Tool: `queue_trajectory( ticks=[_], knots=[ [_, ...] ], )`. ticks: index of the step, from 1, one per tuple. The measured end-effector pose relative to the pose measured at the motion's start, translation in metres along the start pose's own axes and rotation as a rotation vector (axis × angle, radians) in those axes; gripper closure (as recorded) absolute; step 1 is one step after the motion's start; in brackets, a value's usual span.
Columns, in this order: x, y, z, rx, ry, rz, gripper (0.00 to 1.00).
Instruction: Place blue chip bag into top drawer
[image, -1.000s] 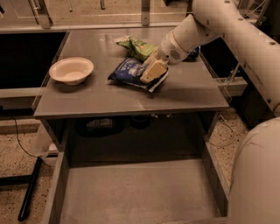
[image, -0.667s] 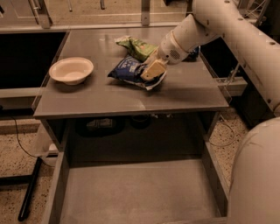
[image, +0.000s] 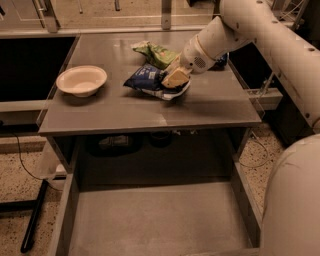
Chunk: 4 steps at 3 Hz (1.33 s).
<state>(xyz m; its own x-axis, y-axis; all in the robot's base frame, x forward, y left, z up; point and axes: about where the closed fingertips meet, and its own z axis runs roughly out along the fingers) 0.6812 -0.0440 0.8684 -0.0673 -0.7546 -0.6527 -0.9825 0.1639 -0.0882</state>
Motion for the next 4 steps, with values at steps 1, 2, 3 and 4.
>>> queue_trajectory(
  ticks=[1, 2, 3, 4],
  knots=[
    [-0.002, 0.001, -0.002, 0.001, -0.001, -0.001, 1.0],
    [-0.01, 0.02, -0.021, 0.029, -0.045, -0.035, 1.0],
    [-0.016, 0.041, -0.038, 0.052, -0.08, -0.068, 1.0],
    [-0.016, 0.071, -0.063, 0.064, -0.085, -0.094, 1.0]
  ],
)
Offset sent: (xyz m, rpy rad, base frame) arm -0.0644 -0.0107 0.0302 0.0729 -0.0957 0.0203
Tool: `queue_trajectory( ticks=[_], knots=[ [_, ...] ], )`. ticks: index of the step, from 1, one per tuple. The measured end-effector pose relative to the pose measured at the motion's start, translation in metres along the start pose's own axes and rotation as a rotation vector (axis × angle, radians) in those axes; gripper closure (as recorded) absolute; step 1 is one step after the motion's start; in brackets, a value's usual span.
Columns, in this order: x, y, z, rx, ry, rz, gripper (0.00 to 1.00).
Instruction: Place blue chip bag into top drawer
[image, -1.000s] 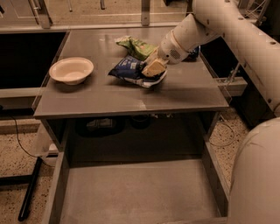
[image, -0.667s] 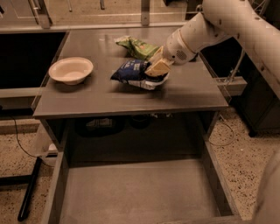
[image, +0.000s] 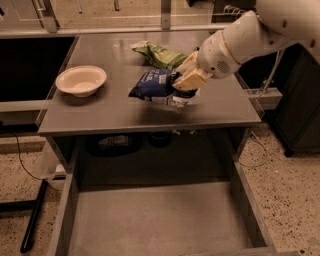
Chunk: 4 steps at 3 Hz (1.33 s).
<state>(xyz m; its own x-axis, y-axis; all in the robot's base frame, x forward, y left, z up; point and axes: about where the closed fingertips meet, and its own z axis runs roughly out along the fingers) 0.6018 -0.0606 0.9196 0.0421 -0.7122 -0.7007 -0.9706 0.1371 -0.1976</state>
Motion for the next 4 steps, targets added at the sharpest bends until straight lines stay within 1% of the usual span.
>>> queue_trajectory(
  ticks=[1, 2, 3, 4],
  knots=[
    [0.008, 0.041, -0.038, 0.011, 0.024, -0.011, 1.0],
    [0.022, 0.089, -0.077, 0.019, 0.066, 0.004, 1.0],
    [0.032, 0.133, -0.098, 0.017, 0.097, 0.03, 1.0],
    [0.053, 0.172, -0.094, 0.032, 0.114, 0.086, 1.0]
  ],
)
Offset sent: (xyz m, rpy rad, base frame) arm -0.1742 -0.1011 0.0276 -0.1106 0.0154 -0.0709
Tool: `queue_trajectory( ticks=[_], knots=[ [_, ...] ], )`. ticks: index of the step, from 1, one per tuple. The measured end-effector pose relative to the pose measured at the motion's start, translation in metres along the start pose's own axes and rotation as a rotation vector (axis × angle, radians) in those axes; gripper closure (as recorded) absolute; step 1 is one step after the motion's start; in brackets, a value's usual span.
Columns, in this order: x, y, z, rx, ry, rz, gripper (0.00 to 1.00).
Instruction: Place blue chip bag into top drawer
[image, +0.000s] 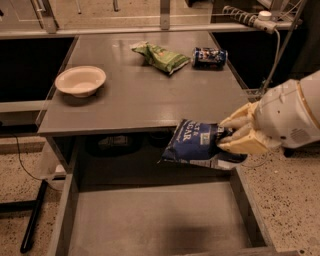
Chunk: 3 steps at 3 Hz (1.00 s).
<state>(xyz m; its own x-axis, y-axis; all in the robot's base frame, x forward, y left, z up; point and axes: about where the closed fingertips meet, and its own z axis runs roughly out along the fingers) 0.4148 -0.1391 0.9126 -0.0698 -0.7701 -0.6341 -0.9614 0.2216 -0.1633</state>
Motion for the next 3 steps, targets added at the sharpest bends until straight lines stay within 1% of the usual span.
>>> queue_trajectory(
  ticks=[1, 2, 3],
  knots=[
    [0.037, 0.03, 0.033, 0.003, 0.031, 0.085, 1.0],
    [0.037, 0.03, 0.032, 0.004, 0.03, 0.084, 1.0],
    [0.054, 0.037, 0.059, -0.01, 0.038, 0.13, 1.0]
  ],
)
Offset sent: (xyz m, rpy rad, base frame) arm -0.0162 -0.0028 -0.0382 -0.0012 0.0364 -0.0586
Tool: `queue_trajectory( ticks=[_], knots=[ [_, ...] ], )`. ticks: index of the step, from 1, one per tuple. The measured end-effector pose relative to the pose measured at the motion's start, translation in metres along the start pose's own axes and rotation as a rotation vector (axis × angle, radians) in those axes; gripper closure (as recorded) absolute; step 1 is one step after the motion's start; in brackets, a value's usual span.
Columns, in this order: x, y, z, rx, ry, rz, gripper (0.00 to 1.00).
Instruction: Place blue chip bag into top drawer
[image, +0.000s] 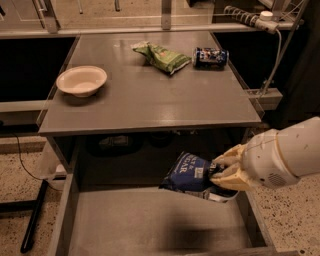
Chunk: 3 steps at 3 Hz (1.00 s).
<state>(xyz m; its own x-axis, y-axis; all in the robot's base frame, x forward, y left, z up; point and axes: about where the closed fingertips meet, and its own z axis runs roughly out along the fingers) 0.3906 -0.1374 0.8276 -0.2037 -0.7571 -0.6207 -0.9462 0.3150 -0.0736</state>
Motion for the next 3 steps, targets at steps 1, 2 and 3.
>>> queue_trajectory(
  ticks=[1, 2, 3],
  knots=[
    [0.029, 0.003, 0.046, -0.008, -0.009, 0.057, 1.0],
    [0.05, -0.005, 0.087, 0.014, -0.024, 0.082, 1.0],
    [0.055, -0.016, 0.114, 0.045, -0.04, 0.07, 1.0]
  ],
)
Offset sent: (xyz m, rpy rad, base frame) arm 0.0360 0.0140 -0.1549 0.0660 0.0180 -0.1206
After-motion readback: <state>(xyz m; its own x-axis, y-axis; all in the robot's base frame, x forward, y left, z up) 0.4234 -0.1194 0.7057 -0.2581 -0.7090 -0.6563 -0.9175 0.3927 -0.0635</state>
